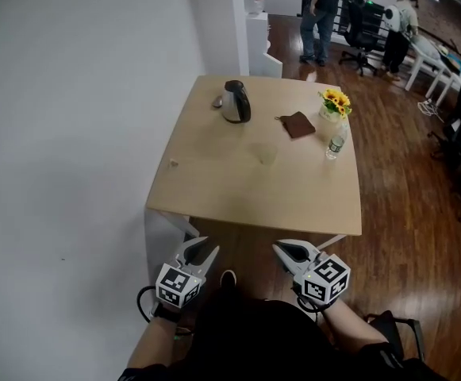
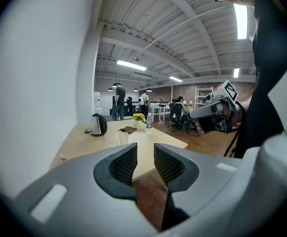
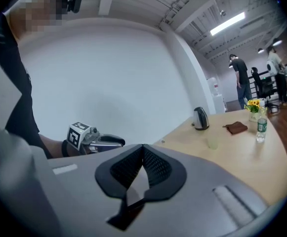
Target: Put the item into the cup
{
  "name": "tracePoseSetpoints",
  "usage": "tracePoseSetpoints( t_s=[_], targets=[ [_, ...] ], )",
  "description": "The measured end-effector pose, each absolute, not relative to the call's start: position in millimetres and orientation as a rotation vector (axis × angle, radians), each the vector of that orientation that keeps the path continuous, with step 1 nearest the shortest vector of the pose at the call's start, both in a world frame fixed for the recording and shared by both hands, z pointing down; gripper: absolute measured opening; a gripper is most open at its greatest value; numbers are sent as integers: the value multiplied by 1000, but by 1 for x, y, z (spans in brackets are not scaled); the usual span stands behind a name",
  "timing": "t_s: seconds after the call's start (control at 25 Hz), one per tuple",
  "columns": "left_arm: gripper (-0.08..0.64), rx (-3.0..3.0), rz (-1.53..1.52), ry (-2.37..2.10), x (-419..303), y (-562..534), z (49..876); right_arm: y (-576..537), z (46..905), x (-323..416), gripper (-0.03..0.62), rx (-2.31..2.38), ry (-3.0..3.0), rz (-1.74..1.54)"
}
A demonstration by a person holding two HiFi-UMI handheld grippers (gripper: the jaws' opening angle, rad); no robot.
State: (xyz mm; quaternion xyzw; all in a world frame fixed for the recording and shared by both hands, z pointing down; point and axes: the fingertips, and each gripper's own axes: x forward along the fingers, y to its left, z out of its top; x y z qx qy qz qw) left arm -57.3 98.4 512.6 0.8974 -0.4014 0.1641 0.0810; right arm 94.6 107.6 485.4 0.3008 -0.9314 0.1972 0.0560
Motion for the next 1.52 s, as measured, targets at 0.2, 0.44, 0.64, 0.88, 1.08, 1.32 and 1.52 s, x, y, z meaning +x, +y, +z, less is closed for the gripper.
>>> tracePoseSetpoints(
  t_s=[0.2, 0.44, 0.64, 0.88, 1.08, 1.32, 1.52],
  targets=[
    [100, 2681, 471, -1222, -69, 74, 515, 83, 491, 82, 8, 902, -2813, 594],
    [100, 2657, 464, -1199, -91, 24, 531, 35, 500, 65, 8, 934, -2781, 609],
    [100, 2686, 457, -1115, -102, -30, 538, -21, 505, 50, 8, 1000, -2755, 638],
    [100, 2739, 487, -1043, -126, -103, 538, -94, 498, 21, 8, 1090, -2744, 638],
    [100, 2766, 520, -1010, -154, -146, 537, -135, 492, 0, 8, 1167, -2739, 648],
    [101, 2767, 510, -1020, -171, -180, 538, -163, 493, -21, 8, 1150, -2725, 637],
    [103, 2708, 588, -1124, -192, -202, 563, -178, 496, -28, 9, 1117, -2728, 637]
  ],
)
